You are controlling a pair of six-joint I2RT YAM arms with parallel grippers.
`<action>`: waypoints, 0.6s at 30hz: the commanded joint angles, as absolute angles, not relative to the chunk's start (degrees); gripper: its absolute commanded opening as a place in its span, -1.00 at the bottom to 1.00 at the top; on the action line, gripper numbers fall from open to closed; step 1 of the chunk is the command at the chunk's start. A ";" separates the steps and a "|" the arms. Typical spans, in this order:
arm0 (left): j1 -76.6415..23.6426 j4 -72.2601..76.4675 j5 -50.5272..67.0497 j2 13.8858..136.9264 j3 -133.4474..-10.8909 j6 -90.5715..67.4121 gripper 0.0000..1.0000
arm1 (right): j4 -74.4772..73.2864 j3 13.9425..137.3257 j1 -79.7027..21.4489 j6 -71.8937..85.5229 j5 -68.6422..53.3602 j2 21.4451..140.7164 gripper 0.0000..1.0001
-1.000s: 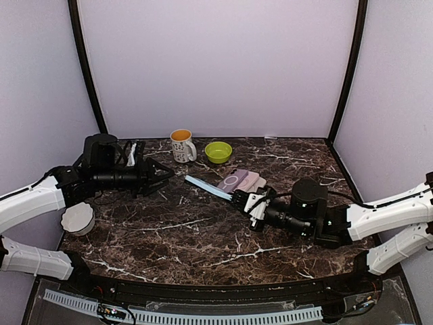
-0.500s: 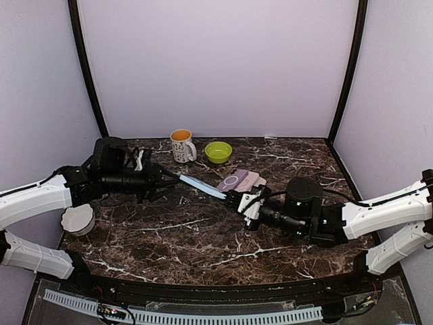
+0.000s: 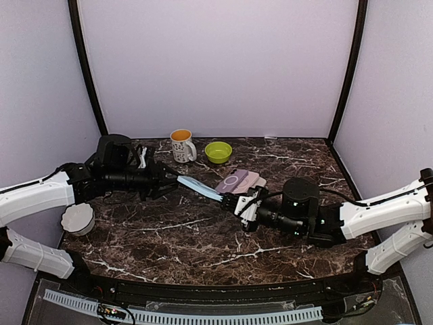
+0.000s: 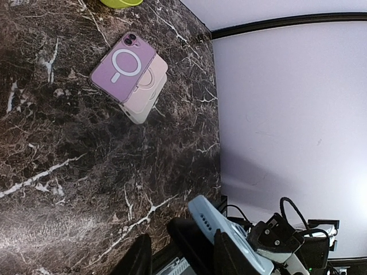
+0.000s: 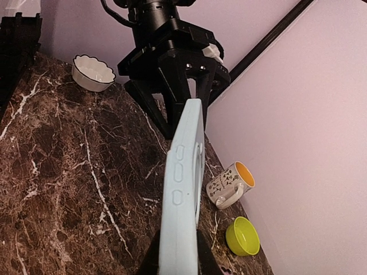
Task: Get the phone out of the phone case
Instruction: Pass from the right arm to the left
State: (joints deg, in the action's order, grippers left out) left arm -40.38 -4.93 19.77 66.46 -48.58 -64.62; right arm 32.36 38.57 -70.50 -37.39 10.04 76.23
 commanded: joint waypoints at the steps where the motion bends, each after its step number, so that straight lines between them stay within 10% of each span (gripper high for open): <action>1: -41.67 -6.87 20.18 67.29 -51.85 -61.99 -0.20 | 34.90 41.82 -71.66 -39.53 6.74 76.49 -1.00; 18: -44.96 -11.62 18.00 72.23 -57.83 -59.33 -0.21 | 36.92 45.42 -74.44 -42.28 18.26 82.40 -1.00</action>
State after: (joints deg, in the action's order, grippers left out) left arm -42.57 -12.16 15.11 72.73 -55.02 -61.49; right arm 28.84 42.76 -73.17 -40.91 16.43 81.89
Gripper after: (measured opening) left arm 0.396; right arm 0.097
